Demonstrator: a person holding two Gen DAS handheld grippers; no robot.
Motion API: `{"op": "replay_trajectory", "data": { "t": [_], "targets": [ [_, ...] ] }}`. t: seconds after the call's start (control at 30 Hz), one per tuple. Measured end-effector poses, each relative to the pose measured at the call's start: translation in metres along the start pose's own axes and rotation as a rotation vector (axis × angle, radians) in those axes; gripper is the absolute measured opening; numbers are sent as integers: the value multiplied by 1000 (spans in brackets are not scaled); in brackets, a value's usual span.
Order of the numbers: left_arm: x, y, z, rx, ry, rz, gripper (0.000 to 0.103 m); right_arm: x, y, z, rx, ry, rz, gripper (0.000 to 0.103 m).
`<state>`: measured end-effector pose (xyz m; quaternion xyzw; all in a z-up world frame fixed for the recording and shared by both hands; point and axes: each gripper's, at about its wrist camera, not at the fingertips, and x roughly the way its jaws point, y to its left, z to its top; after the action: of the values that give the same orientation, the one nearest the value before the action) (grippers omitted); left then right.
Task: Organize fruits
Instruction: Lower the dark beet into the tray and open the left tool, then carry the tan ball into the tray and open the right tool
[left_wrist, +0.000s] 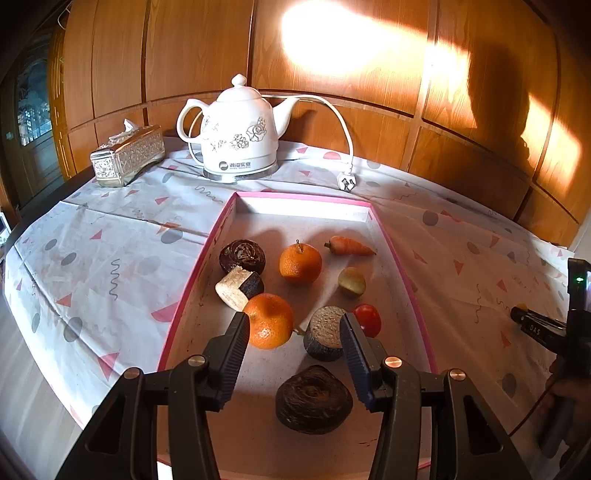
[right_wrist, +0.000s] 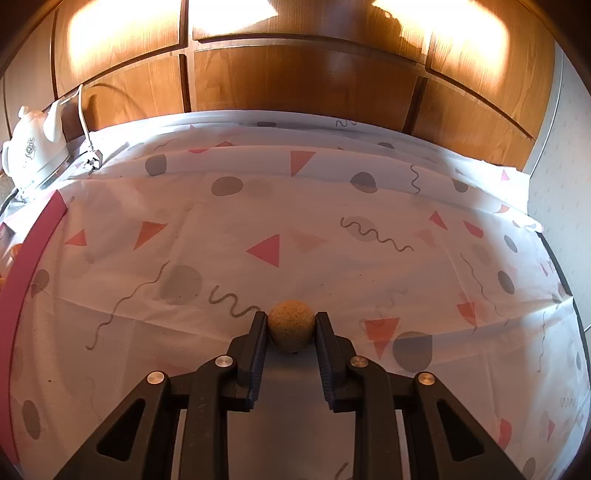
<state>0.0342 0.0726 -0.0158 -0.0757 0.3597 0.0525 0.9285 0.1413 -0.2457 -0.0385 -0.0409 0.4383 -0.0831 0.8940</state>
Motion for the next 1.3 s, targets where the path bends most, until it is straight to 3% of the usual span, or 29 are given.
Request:
{"op": "replay_trajectory", "data": {
  "t": [0.27,0.63,0.77,1.23,1.3],
  "targets": [
    [-1,5,-1,-6,0,11,51,-19,49,-5,-67,-8,142,25],
    [-7,20,3,-41,-23,16,51,-78,145,4,-180,-69,456,25],
    [-9,24,2,-52,-28,18,51,-91,170,8,-200,-73,534,25],
    [-5,35,0,-74,-20,31,51,-57,223,7,-273,33,535,26],
    [-4,36,0,-76,-18,32,51,-56,226,5,-283,35,542,30]
  ]
}}
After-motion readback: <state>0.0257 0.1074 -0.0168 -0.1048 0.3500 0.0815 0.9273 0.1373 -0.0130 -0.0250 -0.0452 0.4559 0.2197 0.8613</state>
